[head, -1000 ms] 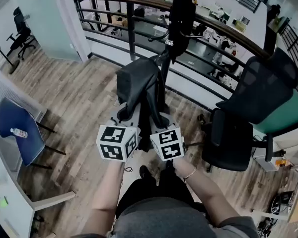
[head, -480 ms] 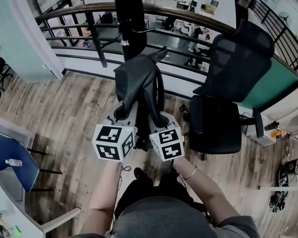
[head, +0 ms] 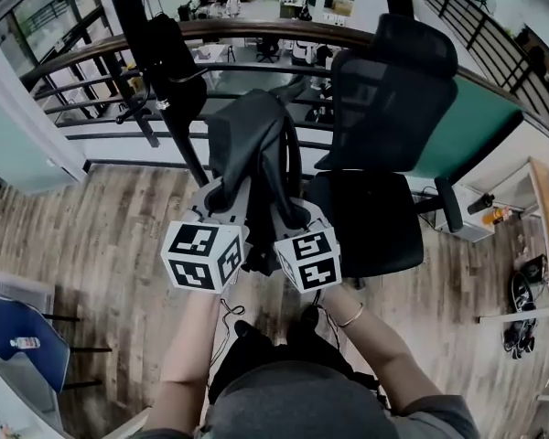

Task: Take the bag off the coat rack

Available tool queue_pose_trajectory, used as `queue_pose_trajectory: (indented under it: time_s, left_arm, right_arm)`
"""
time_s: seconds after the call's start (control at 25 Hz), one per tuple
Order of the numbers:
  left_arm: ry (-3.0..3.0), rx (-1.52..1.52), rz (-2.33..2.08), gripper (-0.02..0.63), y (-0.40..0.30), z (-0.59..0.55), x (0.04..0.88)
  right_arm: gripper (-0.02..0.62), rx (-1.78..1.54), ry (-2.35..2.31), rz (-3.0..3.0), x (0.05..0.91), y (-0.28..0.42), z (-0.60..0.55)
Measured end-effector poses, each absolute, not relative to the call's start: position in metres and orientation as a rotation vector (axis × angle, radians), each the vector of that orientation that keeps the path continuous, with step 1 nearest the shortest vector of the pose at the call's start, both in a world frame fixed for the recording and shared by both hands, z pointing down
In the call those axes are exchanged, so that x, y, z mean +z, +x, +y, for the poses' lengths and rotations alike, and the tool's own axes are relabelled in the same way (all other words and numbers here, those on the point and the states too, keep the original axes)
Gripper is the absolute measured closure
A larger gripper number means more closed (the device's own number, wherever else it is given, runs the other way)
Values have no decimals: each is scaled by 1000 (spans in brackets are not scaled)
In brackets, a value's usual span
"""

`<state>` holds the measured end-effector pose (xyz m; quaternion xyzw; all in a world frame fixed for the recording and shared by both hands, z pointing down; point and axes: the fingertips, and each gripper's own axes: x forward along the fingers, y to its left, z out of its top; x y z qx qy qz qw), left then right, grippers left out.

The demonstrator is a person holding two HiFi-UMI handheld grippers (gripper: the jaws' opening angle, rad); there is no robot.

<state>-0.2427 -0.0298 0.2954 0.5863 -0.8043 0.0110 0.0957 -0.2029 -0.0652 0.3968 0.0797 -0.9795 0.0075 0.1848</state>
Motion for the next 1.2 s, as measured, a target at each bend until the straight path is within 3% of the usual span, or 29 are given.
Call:
queue_pose_trajectory:
  time_s: [0.64, 1.2]
  left_arm:
    - [2052, 48, -2268, 580, -166, -163, 234]
    - [2236, 52, -2078, 580, -83, -280, 238]
  right_arm:
    - [543, 36, 499, -2834, 338, -129, -190]
    - [541, 83, 745, -2787, 341, -38, -298]
